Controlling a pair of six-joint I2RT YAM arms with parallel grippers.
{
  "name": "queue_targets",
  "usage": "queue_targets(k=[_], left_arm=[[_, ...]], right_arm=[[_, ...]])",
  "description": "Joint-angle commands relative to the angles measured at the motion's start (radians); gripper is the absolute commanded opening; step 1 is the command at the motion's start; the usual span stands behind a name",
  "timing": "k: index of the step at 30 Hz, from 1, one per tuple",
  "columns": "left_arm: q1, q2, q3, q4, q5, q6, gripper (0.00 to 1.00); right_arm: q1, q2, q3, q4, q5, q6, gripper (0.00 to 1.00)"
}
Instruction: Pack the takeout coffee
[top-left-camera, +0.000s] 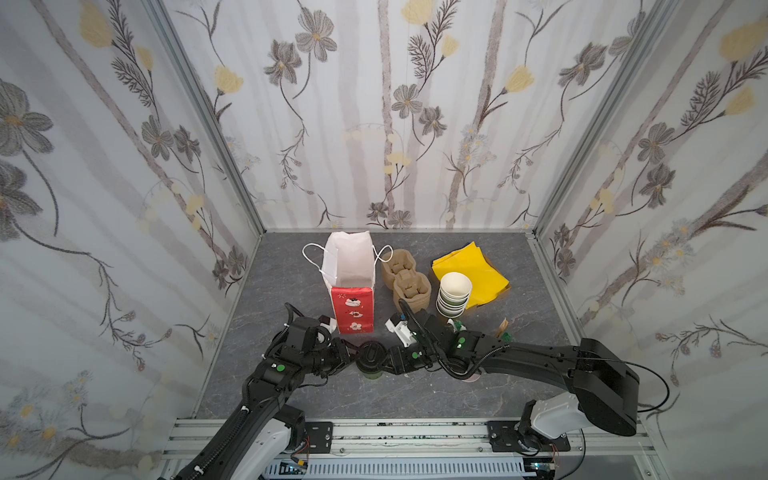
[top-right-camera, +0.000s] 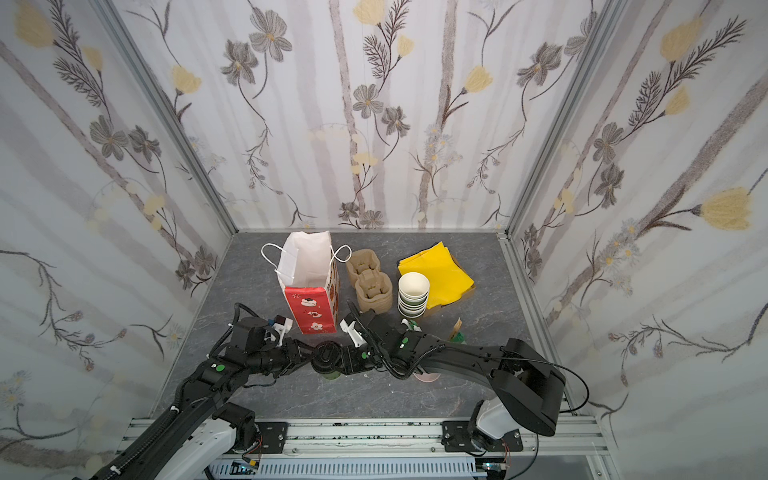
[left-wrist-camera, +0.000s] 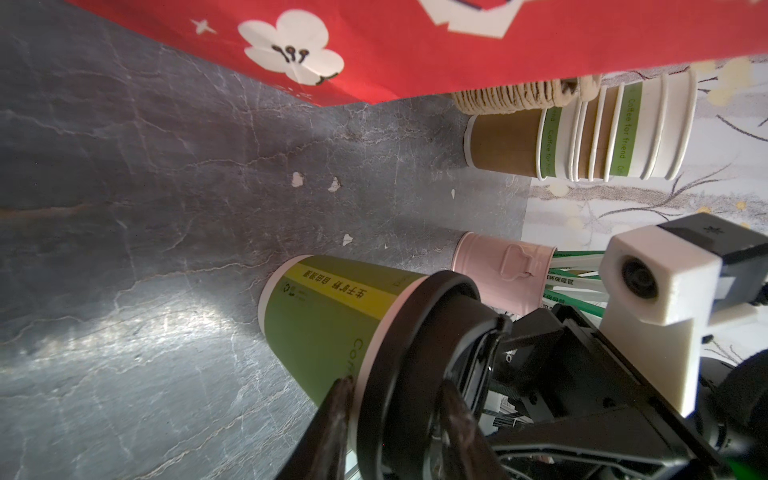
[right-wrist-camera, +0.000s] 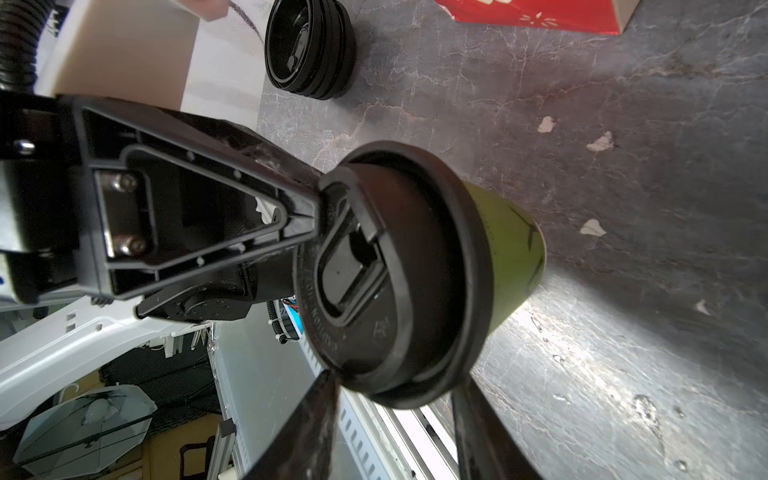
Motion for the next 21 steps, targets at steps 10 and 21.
queue_targets(k=[10, 21], left_arm=[[0.000, 0.006, -0.012, -0.051, -0.022, -0.005, 0.35], [0.000, 0.000, -0.005, -0.050, -0.017, -0.007, 0.36]], right_arm=[[0.003, -0.041, -0.008, -0.006, 0.057, -0.013, 0.47], [-0.010, -0.108, -0.037, -0.066, 0.081, -0.008, 0.36]])
